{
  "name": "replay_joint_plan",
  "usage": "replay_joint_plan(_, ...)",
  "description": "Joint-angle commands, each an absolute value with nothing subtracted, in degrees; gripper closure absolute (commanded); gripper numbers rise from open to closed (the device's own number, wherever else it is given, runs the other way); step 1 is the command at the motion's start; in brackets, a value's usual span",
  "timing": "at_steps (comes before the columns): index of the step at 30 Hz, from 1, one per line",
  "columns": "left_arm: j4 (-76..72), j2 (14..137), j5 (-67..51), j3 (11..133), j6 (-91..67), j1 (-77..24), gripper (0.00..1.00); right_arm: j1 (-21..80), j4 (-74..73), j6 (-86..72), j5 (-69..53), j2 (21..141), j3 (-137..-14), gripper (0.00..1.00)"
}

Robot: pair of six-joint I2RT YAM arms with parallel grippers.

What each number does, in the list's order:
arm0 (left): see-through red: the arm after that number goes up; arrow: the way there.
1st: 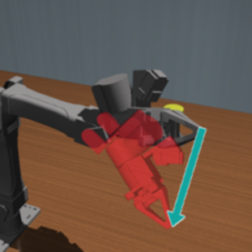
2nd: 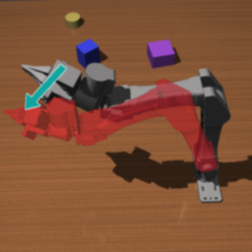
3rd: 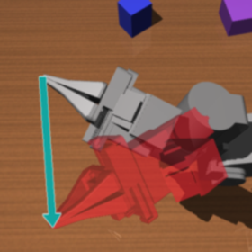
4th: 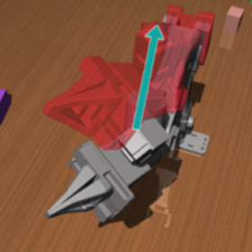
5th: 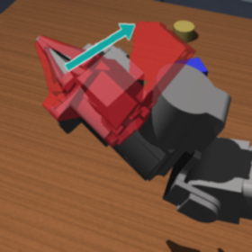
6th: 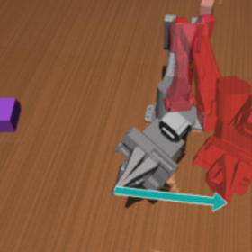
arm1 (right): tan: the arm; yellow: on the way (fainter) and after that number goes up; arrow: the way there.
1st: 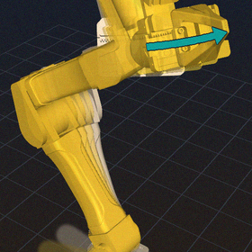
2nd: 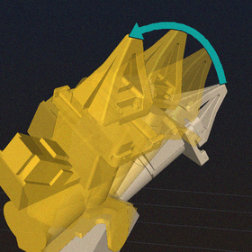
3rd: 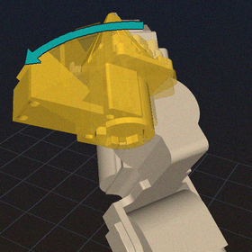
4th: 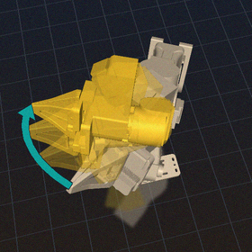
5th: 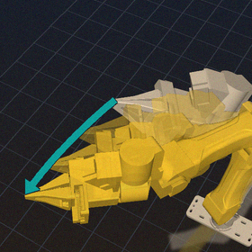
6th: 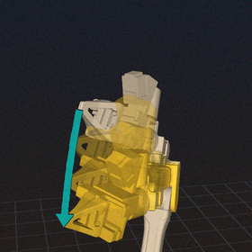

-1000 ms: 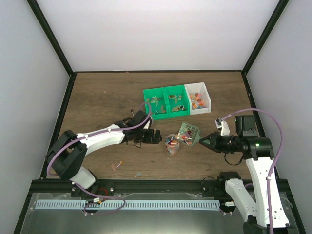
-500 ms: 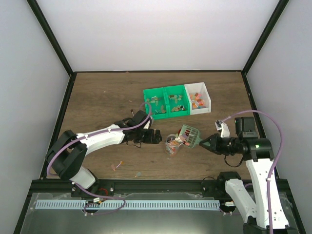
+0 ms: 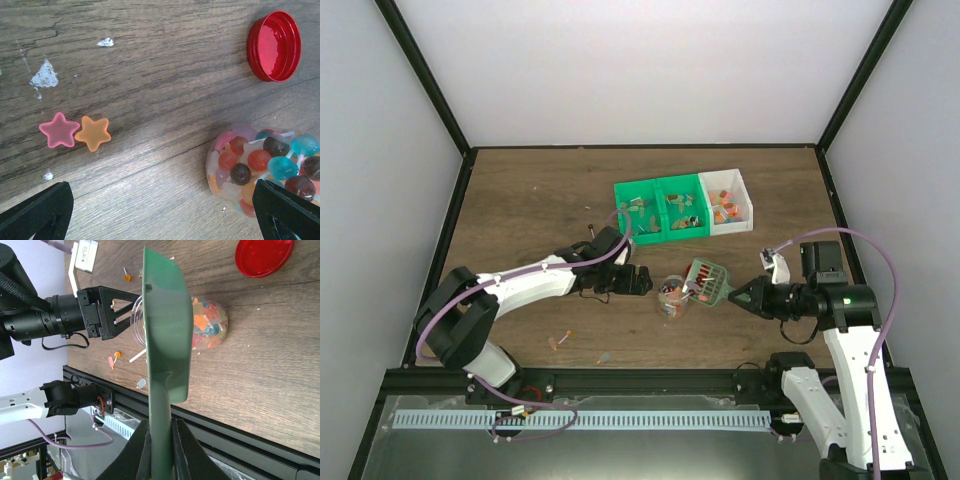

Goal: Pack the candies
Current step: Place the fake candies in the packing bottle.

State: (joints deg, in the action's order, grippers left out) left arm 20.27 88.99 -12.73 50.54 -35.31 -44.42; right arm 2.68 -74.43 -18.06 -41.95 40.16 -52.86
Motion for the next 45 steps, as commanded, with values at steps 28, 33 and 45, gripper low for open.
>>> replay_joint_plan(28,21.64,88.20,-12.36,50.74,-32.52,-44.56,0.00,8.41,-74.66,-21.35,-37.05,44.07,-58.37,0.99)
replay_joint_plan(33,21.71,88.37,-12.50,50.99,-32.35,-44.46,0.00,8.96,-74.42,-22.21,-35.36,44.56,-58.87,0.99)
replay_joint_plan(45,22.48,87.42,-11.96,50.55,-32.13,-44.07,0.00,11.10,-73.07,-22.80,-34.35,48.97,-62.85,0.99)
